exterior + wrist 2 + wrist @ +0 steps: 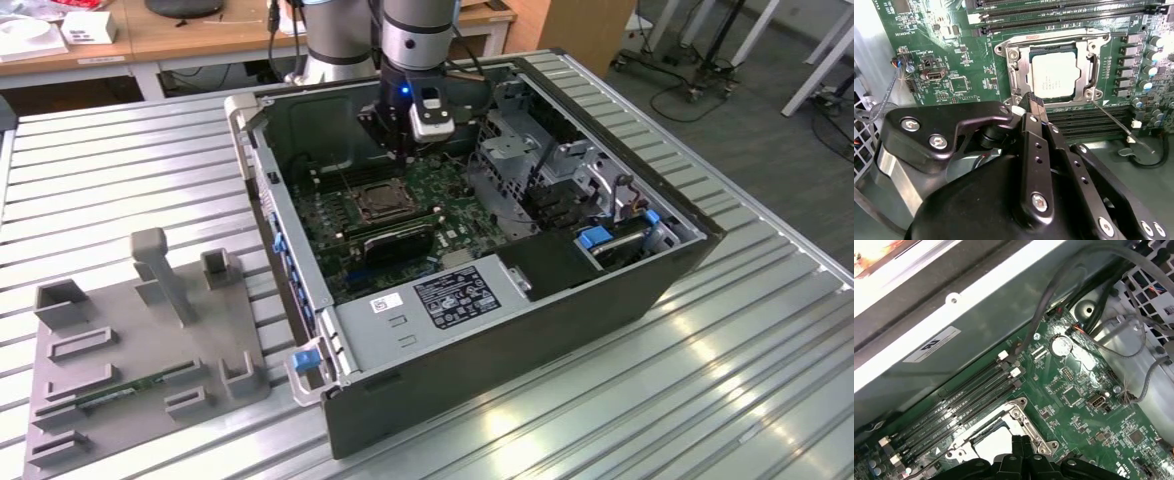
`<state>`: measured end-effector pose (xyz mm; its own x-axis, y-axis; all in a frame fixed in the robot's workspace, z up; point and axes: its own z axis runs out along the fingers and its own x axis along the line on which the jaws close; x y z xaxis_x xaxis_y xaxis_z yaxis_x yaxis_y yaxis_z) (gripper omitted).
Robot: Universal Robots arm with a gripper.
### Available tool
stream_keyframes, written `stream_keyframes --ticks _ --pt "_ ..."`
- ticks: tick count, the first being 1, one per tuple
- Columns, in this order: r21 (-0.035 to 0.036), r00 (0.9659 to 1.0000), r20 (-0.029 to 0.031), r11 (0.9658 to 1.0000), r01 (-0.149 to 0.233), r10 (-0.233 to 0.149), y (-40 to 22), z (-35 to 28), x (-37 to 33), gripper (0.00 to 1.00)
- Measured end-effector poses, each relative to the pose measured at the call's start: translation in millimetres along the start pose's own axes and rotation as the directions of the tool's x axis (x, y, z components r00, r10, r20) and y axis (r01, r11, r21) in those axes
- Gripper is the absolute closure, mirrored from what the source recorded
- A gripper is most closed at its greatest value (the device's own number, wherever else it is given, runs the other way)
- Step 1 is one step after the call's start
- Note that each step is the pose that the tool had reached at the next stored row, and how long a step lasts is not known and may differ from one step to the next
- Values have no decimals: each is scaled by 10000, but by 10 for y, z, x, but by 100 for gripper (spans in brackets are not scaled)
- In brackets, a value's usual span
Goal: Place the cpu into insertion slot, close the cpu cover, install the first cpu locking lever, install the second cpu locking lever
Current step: 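Close the cpu cover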
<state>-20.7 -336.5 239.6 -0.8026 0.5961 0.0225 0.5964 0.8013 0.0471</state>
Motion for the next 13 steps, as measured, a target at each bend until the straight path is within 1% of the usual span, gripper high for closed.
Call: stream_keyframes --ticks 9,11,13 --pt "0 10000 -1 10000 17 -17 0 0 1 89" --pt "4 9999 -8 9999 148 -148 -1 0 1 89" --pt "8 9992 -19 9992 390 -390 0 0 1 89"
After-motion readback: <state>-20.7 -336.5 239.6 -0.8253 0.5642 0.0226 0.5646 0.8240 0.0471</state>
